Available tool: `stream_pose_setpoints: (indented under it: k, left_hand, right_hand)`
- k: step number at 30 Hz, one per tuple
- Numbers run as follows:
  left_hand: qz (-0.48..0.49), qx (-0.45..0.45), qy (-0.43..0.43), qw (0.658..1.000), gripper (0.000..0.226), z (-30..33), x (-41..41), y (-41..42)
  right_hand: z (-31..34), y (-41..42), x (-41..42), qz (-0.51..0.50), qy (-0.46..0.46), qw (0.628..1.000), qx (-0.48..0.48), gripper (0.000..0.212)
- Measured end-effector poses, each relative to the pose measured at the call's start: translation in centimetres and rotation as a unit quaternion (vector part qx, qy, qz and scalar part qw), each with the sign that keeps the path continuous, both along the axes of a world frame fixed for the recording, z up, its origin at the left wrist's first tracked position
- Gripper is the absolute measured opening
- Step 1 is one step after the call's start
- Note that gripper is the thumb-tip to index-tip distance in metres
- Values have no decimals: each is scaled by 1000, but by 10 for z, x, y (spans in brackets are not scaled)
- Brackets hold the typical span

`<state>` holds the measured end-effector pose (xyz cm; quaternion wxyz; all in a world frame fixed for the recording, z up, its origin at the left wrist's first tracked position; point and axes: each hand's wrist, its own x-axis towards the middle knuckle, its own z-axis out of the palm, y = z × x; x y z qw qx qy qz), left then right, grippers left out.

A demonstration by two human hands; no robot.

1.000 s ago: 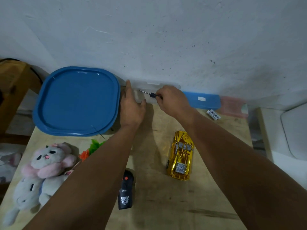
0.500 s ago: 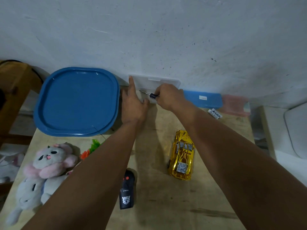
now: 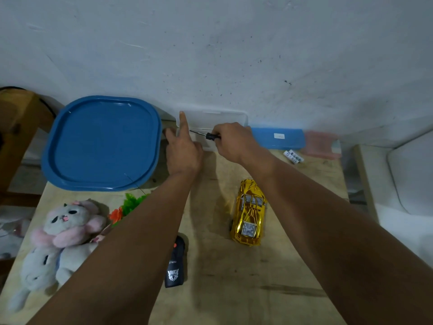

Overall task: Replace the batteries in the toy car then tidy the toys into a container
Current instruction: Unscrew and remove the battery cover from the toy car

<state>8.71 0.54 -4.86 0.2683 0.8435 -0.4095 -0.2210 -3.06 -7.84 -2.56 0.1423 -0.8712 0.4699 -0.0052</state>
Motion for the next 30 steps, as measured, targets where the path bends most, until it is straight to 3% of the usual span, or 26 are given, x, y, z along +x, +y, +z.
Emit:
stream_pose_setpoints:
  k: [8, 13, 16, 20, 24, 30]
  left_hand:
    - [6, 33, -7, 999, 77, 21, -9, 8]
    - [-27, 35, -31, 999, 61, 55, -26, 34]
    - [-90, 51, -38, 994, 56, 75, -58, 55]
    - [-179, 164, 30, 970, 88, 78, -107, 75]
    - [-218, 244, 40, 944, 116, 64, -140, 86]
    - [-214, 237, -1, 948, 116, 39, -151, 88]
  right_hand:
    - [19, 15, -38, 2, 5, 1000, -26, 23]
    - [40, 46, -86, -117, -99, 988, 13, 37]
    - [45, 70, -120, -200, -105, 974, 27, 36]
    - [35, 95, -161, -273, -67, 957, 74, 21]
    - [16, 111, -185, -274, -40, 954, 113, 21]
    - [-4, 120, -193, -263, -37, 954, 136, 29]
